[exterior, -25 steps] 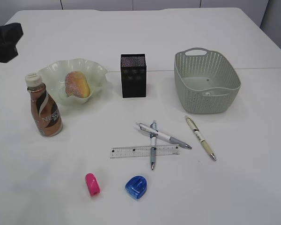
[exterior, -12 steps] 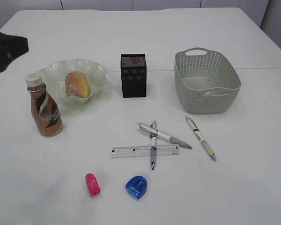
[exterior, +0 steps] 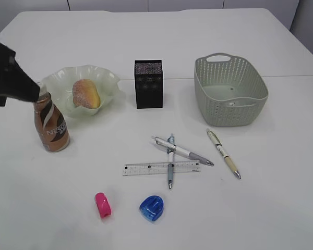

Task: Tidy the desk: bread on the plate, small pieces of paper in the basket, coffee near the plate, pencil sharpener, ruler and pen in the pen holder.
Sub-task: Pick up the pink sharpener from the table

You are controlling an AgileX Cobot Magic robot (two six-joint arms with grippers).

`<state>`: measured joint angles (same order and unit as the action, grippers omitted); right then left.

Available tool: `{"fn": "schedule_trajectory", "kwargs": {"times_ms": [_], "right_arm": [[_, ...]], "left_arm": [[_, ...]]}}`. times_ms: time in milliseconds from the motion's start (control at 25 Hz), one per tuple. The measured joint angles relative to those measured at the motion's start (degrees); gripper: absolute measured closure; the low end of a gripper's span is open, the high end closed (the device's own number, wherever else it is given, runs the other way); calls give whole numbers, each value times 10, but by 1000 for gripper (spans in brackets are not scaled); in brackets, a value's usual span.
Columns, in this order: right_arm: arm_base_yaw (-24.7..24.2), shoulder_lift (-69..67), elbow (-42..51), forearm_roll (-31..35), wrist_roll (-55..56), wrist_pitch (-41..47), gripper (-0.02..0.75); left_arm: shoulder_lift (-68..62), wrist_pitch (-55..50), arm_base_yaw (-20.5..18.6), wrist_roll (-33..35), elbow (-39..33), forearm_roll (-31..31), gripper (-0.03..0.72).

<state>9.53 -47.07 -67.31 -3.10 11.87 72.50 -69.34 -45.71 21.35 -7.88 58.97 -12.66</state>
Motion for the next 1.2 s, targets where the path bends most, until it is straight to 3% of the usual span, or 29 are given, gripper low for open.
{"fn": "schedule_trajectory", "kwargs": {"times_ms": [240,680,1200], "right_arm": [[0,-1,0,10,2,0,270],[0,-20,0,13,2,0,271],[0,-32,0,23,2,0,270]], "left_arm": [[-63,-101,26,-45,20,-1,239],[-216,-93,134,-143,23,-12,279],[-315,-13,140,-146,29,-20,280]]}}
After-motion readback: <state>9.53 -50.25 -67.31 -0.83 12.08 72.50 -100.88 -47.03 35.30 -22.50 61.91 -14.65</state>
